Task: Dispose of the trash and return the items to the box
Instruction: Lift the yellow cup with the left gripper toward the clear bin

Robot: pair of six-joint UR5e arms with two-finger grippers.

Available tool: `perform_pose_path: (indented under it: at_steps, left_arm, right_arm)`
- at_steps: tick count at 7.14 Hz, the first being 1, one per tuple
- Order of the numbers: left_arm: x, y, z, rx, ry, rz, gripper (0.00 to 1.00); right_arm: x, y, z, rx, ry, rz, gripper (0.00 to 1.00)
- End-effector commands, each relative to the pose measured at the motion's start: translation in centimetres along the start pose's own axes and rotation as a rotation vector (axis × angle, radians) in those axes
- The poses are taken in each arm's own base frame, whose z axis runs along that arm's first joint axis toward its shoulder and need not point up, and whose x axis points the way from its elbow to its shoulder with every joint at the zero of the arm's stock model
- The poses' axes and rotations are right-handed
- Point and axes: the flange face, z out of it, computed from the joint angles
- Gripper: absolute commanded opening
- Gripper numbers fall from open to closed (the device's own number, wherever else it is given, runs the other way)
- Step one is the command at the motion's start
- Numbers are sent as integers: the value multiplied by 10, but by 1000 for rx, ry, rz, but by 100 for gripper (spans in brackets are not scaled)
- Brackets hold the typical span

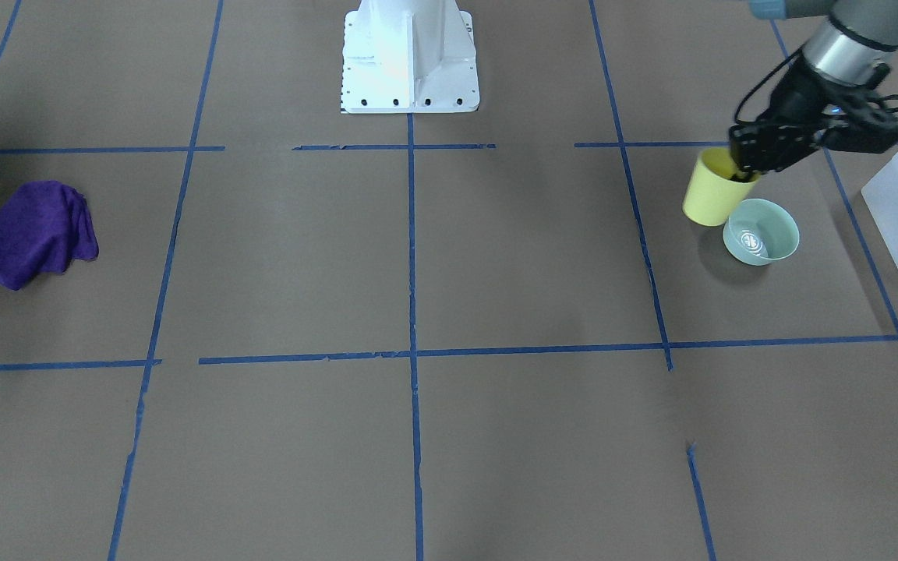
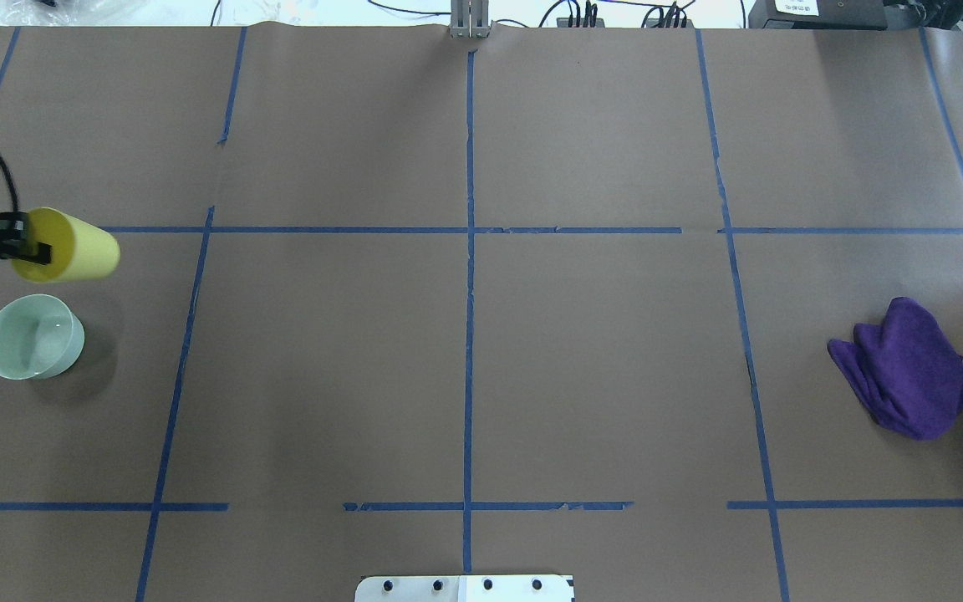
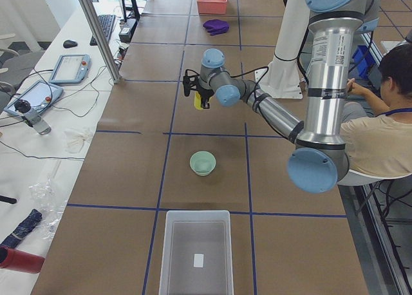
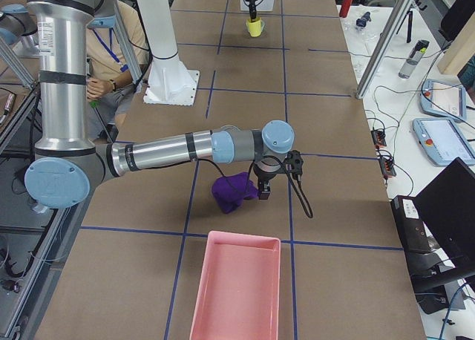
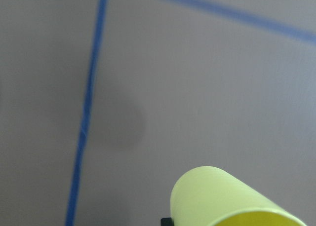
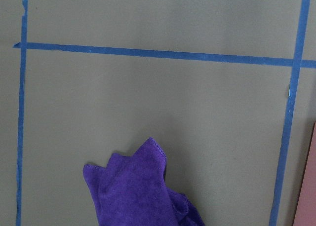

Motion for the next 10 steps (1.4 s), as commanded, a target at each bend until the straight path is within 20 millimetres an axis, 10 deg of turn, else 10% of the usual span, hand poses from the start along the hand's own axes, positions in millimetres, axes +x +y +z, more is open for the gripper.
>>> perform_pose_path:
  at_steps: [1,3,5,6,10]
  left_arm:
    - [-137,-7,-28,17,-116,204,0]
    - [-298,-22,-33,-19,-149,344,0]
    - [-406,-29,-9,-97,-181,419,0]
    - [-438,-38,-10,-112,-198,436,0]
    - [-460,-6,5,-157,-186,393,0]
  right_arm:
    - [0,0,3,-6,0,0,100]
    - [-2,0,4,-8,-1,-2,100]
    - [-2,-1,6,-12,-1,-5,100]
    - [-2,-1,6,-12,-1,-5,100]
    - [-4,-1,9,-19,-1,-8,100]
